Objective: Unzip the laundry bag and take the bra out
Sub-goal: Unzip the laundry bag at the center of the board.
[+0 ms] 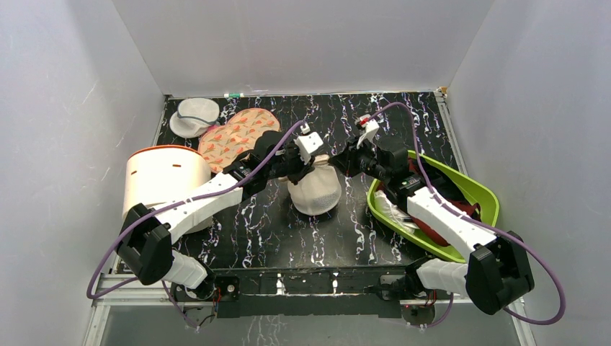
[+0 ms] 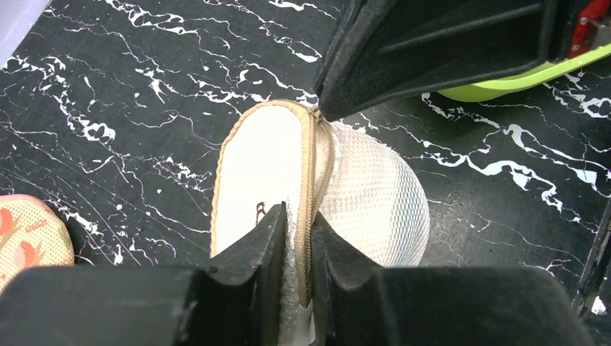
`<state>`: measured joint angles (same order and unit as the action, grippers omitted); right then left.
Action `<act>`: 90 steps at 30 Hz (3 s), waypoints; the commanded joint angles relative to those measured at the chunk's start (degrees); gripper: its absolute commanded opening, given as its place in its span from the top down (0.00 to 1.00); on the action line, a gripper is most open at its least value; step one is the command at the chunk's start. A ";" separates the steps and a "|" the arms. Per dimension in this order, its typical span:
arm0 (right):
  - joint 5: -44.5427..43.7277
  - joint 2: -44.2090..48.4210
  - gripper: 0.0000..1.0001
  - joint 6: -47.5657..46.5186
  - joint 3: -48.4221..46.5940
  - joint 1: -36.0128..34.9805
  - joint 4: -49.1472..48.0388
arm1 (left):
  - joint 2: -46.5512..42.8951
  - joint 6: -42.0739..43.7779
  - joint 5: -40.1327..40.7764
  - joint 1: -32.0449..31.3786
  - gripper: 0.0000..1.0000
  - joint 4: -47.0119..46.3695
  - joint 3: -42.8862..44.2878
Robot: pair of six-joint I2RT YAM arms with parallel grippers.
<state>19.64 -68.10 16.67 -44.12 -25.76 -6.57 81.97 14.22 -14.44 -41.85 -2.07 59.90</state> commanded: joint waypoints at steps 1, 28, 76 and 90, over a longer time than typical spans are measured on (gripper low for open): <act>8.31 -0.05 1.00 -2.19 -3.15 -0.70 -2.31 | -3.08 0.05 -1.94 0.12 0.78 -0.31 0.70; -7.04 1.61 1.00 3.23 -1.35 -1.96 -1.66 | -3.31 -0.12 -0.68 0.09 0.96 -0.52 0.75; -11.66 6.44 1.00 6.97 -0.06 -2.37 -2.85 | -6.35 -1.20 2.90 -0.34 1.00 -1.97 0.10; 3.77 1.66 1.00 4.63 -6.03 -3.86 -7.01 | -7.13 -0.29 0.17 -0.34 0.60 -1.33 0.12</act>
<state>20.73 -67.48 22.13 -47.44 -29.08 -7.99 77.84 13.32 -14.17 -42.48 -3.27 60.23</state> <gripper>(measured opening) 0.034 0.344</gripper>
